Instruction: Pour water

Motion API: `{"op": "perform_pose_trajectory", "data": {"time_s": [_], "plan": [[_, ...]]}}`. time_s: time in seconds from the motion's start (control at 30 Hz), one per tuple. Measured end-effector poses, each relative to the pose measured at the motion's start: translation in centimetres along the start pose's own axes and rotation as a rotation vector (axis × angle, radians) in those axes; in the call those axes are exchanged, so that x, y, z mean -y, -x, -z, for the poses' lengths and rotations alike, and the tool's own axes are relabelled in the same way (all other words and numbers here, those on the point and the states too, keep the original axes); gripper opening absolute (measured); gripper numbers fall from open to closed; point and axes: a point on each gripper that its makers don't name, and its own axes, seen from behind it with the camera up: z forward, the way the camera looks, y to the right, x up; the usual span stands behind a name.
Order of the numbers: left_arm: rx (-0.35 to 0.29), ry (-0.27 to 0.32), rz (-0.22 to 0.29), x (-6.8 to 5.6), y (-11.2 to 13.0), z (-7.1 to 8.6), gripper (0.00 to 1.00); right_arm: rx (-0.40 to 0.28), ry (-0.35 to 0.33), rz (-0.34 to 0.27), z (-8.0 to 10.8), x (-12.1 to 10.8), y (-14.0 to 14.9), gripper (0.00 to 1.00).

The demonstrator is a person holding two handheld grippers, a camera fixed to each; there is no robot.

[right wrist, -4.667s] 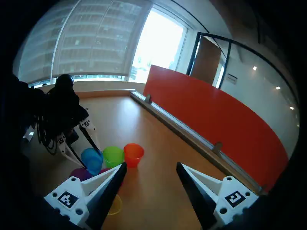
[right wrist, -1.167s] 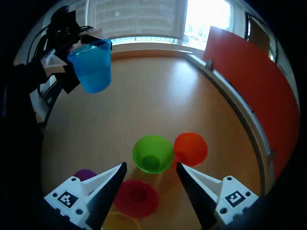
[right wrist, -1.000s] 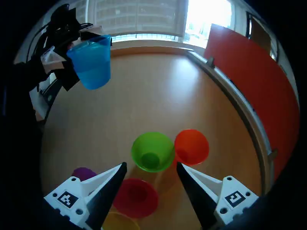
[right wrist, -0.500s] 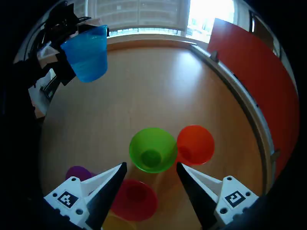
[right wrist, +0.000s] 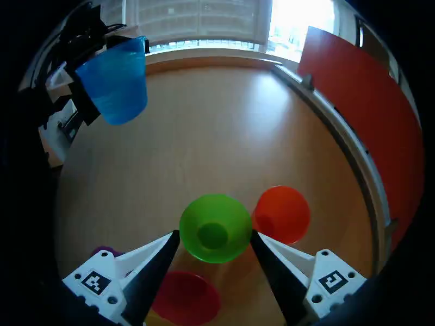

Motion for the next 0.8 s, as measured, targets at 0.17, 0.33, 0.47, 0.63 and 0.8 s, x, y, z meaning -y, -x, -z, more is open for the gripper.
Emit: {"op": "perform_pose_trajectory", "data": {"time_s": [0.17,0.33,0.47,0.63,0.8], "plan": [[-0.001,-0.004,0.002,0.22,0.1,0.15,0.87,-0.001,-0.002,0.0,-0.34,0.04,-0.24,1.0],[0.001,-0.006,0.005,0.34,0.19,0.29,0.87,-0.006,-0.002,-0.004,-0.58,0.1,-0.39,1.0],[0.001,-0.007,0.005,0.35,0.19,0.39,0.88,-0.016,-0.003,-0.009,-0.66,0.15,-0.48,1.0],[-0.001,-0.007,0.005,0.27,0.15,0.47,0.87,-0.018,-0.003,-0.009,-0.61,0.1,-0.52,0.97],[0.001,-0.008,0.001,0.22,0.1,0.48,0.87,-0.013,-0.006,-0.008,-0.69,0.19,-0.49,0.98]]}}
